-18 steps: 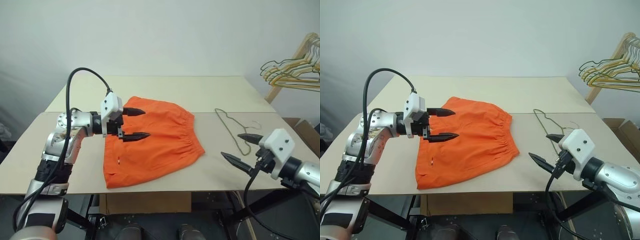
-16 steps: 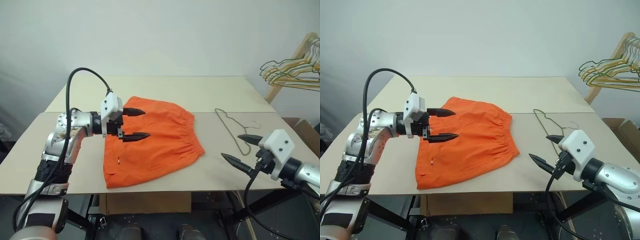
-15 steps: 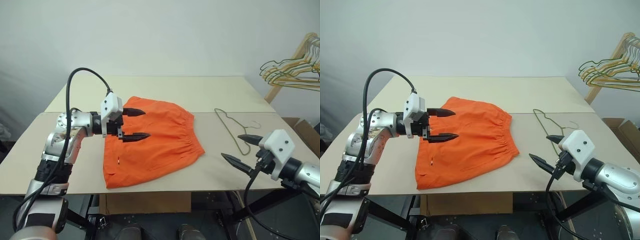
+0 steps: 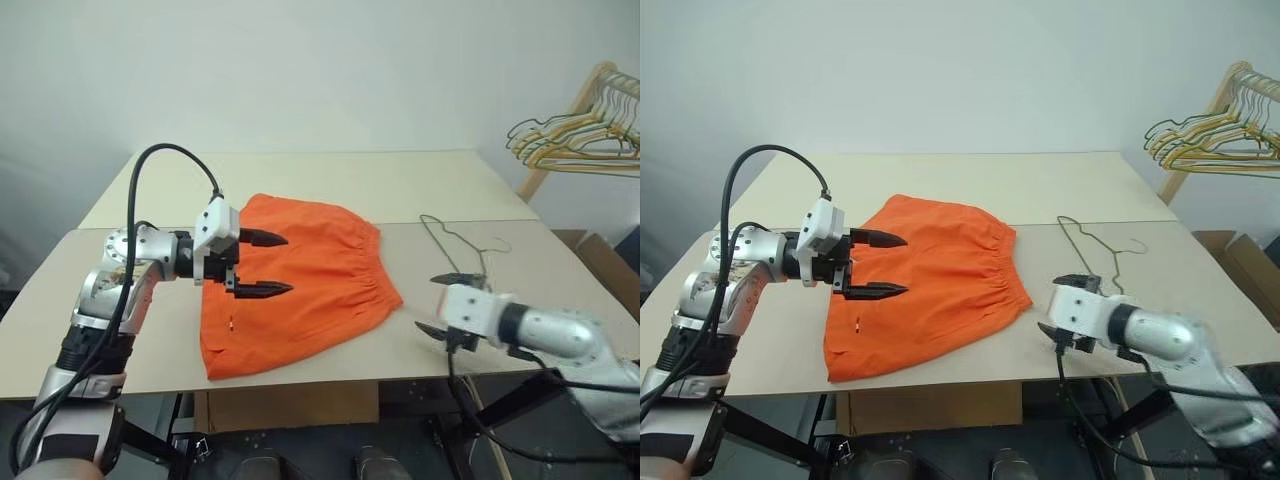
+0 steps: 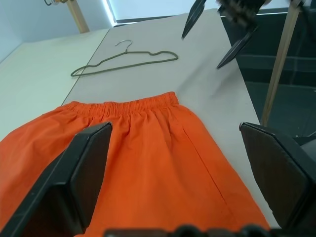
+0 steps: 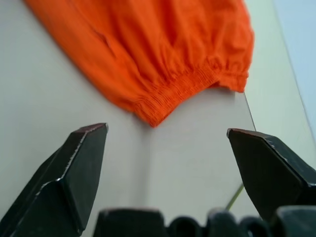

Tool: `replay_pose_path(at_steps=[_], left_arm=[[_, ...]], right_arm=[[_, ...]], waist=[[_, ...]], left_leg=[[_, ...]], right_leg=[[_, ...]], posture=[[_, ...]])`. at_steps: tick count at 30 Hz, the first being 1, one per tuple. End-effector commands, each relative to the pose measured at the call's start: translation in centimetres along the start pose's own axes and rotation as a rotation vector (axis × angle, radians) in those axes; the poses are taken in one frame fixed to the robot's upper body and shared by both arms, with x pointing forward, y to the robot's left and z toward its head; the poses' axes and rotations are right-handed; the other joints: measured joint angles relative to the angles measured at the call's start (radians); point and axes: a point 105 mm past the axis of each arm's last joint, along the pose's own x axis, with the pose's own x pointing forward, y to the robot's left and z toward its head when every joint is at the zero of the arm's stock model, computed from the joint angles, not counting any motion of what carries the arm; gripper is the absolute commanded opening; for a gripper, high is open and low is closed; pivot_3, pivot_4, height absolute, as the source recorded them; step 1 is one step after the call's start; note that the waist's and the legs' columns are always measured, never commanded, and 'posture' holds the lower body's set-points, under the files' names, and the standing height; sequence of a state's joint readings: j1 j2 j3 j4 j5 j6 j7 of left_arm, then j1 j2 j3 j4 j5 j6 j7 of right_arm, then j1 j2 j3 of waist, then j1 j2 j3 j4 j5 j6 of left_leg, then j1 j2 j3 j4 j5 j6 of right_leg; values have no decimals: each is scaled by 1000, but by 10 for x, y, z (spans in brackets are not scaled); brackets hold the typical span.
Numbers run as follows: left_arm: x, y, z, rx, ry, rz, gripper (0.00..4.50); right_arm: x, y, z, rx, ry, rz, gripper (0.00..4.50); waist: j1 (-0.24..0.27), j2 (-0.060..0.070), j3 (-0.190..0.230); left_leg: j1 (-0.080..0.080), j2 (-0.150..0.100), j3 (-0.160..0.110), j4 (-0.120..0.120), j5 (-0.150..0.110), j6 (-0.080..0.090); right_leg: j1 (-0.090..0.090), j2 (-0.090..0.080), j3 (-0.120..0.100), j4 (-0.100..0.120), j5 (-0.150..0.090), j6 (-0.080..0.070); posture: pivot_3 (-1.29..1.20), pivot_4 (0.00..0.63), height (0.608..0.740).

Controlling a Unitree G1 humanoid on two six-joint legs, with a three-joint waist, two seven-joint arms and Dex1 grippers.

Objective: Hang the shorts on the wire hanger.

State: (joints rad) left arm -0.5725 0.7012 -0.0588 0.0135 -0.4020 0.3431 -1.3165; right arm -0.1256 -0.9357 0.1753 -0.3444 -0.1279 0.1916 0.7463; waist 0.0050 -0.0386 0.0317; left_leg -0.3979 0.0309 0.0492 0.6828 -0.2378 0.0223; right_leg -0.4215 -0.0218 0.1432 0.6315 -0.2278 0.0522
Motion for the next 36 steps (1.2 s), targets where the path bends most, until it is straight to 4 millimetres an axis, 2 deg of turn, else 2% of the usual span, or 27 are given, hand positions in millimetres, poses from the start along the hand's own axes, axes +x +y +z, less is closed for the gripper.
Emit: replay_pose_path(at_steps=[1,8,10,14,18,22,28,32,36], left_arm=[[-3,0,12,34,-33,4,4500],[-5,-3,10,31,-24,15,4500],[-6,-4,9,31,-19,22,4500],[-8,-8,7,26,-10,22,4500],[-8,-12,3,35,13,16,4500],[-8,-20,-11,106,124,-18,4500],[-16,-49,-57,283,399,-180,4500],[-13,-61,-70,234,441,-200,4500],[-16,-69,-86,290,544,-226,4500]], right_arm=[[23,-3,-3,-130,-2,8,4465],[64,-4,-8,-266,9,51,4465],[71,-4,-11,-315,22,65,4099],[77,-4,-14,-347,14,91,2864],[80,-6,-14,-368,4,94,1384],[79,-5,-13,-366,-7,103,12],[77,-6,-9,-334,-5,99,12],[77,-8,-7,-336,2,93,12],[77,-8,-5,-332,1,89,12]], waist=[[1,0,0],[6,0,0],[6,0,0],[10,0,0],[7,0,0],[6,0,0],[7,0,0],[7,0,0],[7,0,0]], left_leg=[[0,0,0,0,0,0],[-1,0,-1,-1,0,0],[-1,0,-1,-1,0,0],[0,0,-1,-1,0,0],[0,0,-1,-1,0,0],[1,0,-1,-1,0,0],[1,0,0,-2,0,0],[1,1,1,-2,0,0],[1,1,1,-1,0,0]], right_leg=[[0,0,0,0,0,0],[-1,0,0,0,2,2],[-1,0,0,0,4,-1],[0,0,0,0,4,-3],[0,0,0,1,4,-4],[0,0,0,2,4,-4],[0,0,1,1,4,-8],[0,0,1,2,4,-8],[0,0,1,2,3,-7]], posture=[[112,0,740],[134,0,740],[138,0,740],[143,0,740],[143,0,740],[140,0,740],[132,0,740],[129,0,740],[126,0,740]])
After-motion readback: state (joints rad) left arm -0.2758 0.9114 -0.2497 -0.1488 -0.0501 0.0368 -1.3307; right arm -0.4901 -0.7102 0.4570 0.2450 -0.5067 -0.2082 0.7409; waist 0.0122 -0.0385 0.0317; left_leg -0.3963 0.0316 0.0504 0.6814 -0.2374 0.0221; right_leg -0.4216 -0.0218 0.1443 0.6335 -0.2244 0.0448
